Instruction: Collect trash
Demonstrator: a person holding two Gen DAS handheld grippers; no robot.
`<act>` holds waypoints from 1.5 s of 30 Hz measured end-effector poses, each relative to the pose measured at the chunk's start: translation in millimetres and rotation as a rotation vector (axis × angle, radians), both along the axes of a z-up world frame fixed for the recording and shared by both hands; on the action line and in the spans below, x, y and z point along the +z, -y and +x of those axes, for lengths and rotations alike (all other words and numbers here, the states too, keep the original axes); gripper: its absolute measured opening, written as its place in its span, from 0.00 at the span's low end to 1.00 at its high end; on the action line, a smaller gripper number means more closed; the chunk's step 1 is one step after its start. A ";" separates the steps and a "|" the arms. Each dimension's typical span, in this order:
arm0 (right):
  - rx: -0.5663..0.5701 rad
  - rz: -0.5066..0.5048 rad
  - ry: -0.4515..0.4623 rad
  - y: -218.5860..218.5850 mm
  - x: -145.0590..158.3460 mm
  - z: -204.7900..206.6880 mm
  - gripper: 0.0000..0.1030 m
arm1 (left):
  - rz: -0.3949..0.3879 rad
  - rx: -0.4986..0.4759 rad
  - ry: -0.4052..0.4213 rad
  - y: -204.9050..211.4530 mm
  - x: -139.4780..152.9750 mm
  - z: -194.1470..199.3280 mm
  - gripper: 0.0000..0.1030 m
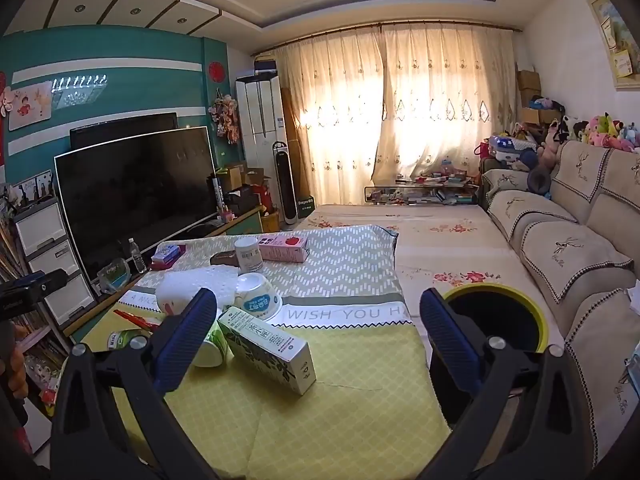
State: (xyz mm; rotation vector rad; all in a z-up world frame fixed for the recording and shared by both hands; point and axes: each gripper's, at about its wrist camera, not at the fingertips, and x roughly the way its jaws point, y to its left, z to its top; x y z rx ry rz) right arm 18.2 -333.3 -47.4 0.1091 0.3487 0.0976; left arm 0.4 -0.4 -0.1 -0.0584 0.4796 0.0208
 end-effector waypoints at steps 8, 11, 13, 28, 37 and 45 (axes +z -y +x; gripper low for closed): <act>-0.010 0.003 -0.028 -4.7 -10.9 6.8 0.94 | 0.012 0.002 -0.021 6.5 -14.0 4.8 0.97; -0.013 0.033 -0.041 4.8 -7.2 11.2 0.94 | 0.014 -0.002 -0.035 9.2 -12.1 8.1 0.97; -0.013 0.035 -0.041 7.1 -9.3 12.4 0.94 | 0.006 -0.006 -0.040 6.3 -13.5 10.4 0.97; -0.014 0.031 -0.044 4.8 -11.4 13.9 0.94 | 0.007 -0.003 -0.029 6.1 -11.0 10.1 0.97; -0.014 0.034 -0.044 5.9 -11.1 14.4 0.94 | 0.013 -0.011 -0.024 6.0 -5.5 7.1 0.97; -0.010 0.035 -0.049 7.6 -11.8 14.1 0.94 | 0.011 -0.020 -0.028 8.4 -7.1 6.9 0.97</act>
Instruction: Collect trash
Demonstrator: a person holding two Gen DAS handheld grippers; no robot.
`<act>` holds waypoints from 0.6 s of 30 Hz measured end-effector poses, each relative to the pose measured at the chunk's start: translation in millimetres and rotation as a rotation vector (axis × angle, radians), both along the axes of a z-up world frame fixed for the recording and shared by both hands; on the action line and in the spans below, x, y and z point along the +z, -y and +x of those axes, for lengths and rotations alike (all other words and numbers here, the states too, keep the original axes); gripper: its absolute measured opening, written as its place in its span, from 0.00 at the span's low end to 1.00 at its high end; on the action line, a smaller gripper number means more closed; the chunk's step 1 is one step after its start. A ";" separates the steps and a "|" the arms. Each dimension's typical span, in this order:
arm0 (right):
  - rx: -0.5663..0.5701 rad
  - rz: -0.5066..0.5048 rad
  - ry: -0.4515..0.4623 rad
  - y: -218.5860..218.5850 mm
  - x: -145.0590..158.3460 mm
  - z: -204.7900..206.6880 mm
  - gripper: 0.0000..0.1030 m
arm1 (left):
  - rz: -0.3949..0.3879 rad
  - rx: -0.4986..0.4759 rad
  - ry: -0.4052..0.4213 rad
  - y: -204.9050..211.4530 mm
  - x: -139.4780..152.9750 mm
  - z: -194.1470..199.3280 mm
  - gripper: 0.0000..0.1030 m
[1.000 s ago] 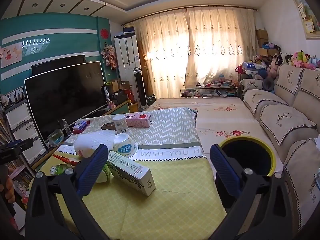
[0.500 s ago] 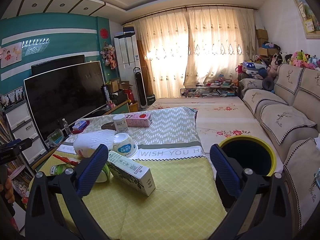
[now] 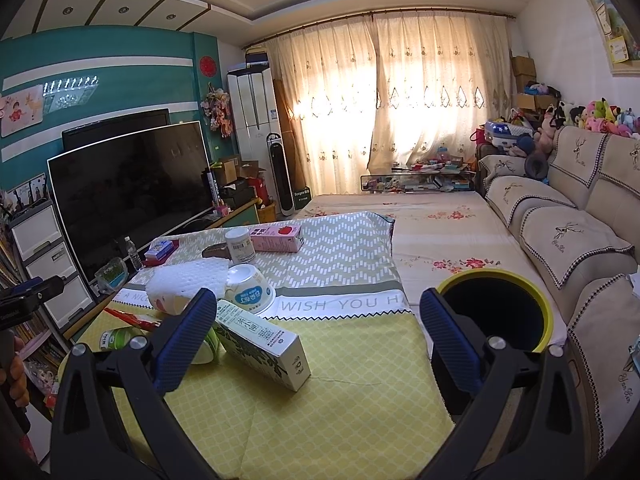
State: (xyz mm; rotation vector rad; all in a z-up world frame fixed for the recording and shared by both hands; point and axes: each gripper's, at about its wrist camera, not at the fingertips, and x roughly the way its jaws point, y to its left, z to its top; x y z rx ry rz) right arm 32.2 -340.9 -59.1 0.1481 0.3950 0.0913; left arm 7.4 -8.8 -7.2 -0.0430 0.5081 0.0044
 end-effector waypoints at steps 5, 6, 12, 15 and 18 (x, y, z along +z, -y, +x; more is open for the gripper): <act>-0.002 0.000 0.000 -0.2 -0.1 0.2 0.94 | 0.000 -0.001 -0.001 0.8 -0.4 0.4 0.97; -0.001 0.000 -0.001 -0.3 -0.1 0.1 0.94 | 0.001 -0.001 -0.001 1.5 -0.8 0.4 0.97; -0.001 0.000 -0.001 -0.4 -0.2 0.1 0.94 | -0.001 -0.005 0.000 1.9 0.4 2.0 0.97; 0.001 0.000 -0.003 -0.4 -0.7 0.4 0.94 | 0.002 -0.007 0.000 2.8 -0.6 3.1 0.97; 0.002 0.002 -0.008 -0.3 -1.4 0.3 0.94 | 0.002 -0.010 -0.003 3.5 -1.6 3.2 0.97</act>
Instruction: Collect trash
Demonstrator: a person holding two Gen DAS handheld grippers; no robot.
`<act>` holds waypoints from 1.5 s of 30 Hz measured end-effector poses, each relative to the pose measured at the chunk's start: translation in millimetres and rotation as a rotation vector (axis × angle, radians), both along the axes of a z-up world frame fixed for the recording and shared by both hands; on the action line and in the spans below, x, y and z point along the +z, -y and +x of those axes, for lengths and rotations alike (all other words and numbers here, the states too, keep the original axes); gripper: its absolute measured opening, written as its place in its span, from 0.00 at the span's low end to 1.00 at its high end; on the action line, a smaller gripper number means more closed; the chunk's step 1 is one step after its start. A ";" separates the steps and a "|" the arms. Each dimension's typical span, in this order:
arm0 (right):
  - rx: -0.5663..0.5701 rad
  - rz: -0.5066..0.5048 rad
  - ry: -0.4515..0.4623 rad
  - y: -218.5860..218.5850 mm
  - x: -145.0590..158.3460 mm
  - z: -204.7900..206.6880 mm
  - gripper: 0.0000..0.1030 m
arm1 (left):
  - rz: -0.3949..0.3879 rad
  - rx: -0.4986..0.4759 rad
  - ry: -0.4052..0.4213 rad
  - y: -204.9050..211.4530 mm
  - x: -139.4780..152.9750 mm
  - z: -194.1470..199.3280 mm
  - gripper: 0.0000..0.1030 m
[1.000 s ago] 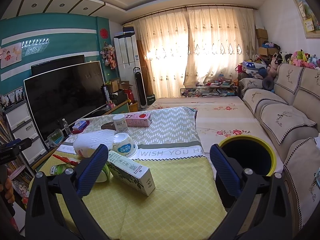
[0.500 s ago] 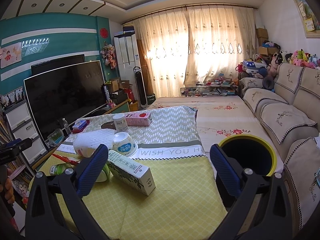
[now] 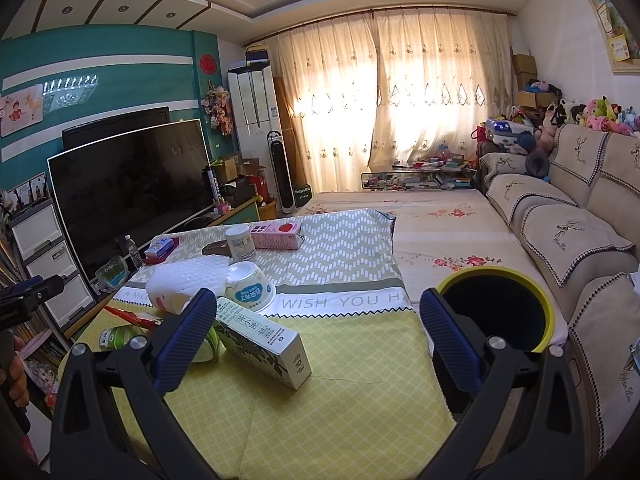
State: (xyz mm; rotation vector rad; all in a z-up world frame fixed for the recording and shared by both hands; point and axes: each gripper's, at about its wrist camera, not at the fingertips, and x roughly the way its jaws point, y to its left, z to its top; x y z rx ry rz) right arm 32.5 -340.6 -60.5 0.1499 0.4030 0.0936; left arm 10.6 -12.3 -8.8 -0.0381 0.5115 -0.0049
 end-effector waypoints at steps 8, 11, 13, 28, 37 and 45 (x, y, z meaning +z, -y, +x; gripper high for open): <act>0.000 0.001 -0.001 -1.0 -0.9 0.3 0.94 | 0.003 -0.002 -0.002 1.2 -0.8 -0.4 0.97; 0.001 0.000 -0.006 -2.4 -2.2 0.6 0.94 | 0.003 -0.001 -0.002 1.4 -1.2 -0.2 0.97; 0.003 -0.001 -0.009 -3.9 -3.1 1.8 0.94 | 0.005 0.000 -0.002 1.9 -1.8 0.3 0.97; 0.006 -0.001 -0.015 -5.6 -4.5 5.4 0.94 | 0.011 -0.005 -0.008 3.9 -2.9 2.0 0.97; 0.008 0.001 -0.021 -5.1 -5.7 6.0 0.94 | 0.027 -0.004 -0.015 6.0 -3.6 4.0 0.97; 0.067 0.036 -0.069 -2.0 -24.6 24.9 0.94 | 0.023 -0.017 -0.022 6.4 -6.5 5.5 0.97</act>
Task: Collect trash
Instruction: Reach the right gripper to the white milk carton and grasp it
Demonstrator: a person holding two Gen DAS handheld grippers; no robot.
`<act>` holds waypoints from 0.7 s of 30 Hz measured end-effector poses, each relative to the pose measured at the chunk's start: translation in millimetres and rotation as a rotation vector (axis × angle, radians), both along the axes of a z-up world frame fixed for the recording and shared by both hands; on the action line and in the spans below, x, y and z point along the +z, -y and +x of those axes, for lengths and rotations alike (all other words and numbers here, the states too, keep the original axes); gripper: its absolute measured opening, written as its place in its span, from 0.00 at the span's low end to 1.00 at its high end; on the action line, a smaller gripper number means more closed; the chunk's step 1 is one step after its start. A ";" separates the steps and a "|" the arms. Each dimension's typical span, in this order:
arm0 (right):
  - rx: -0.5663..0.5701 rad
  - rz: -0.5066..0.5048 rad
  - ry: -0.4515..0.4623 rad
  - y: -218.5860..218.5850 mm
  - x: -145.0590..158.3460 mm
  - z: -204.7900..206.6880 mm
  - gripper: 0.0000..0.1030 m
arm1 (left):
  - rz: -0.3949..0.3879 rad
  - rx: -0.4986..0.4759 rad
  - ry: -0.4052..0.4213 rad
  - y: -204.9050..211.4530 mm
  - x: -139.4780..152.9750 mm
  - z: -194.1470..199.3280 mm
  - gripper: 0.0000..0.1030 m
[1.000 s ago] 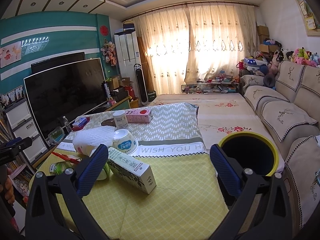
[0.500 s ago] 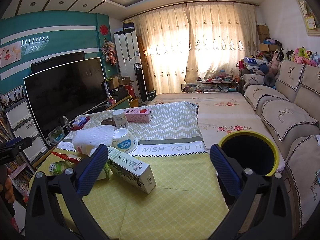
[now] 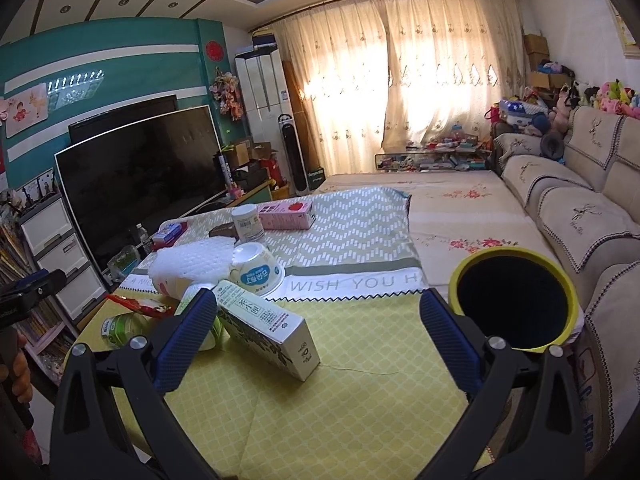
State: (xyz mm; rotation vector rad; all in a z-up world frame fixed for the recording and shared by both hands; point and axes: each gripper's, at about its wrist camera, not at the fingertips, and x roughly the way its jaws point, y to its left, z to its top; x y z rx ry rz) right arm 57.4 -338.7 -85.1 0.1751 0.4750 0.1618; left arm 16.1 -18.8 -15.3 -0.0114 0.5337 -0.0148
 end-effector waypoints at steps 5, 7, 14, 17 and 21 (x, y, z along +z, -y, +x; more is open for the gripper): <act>0.091 0.000 -0.041 -5.9 -17.8 20.0 0.94 | 0.008 0.006 -0.003 -0.8 -2.6 3.4 0.97; 0.117 -0.034 -0.049 -11.8 -22.2 26.2 0.94 | 0.011 0.007 -0.011 -1.1 -5.4 7.2 0.97; 0.215 -0.104 -0.107 -32.2 -45.4 54.7 0.94 | 0.007 -0.004 -0.049 -0.6 -19.0 21.8 0.97; 0.240 -0.107 -0.138 -37.4 -54.3 65.5 0.94 | 0.007 -0.013 -0.062 2.1 -23.1 27.2 0.97; 0.268 -0.101 -0.161 -40.7 -60.6 77.9 0.94 | 0.007 -0.019 -0.070 4.5 -27.0 30.8 0.97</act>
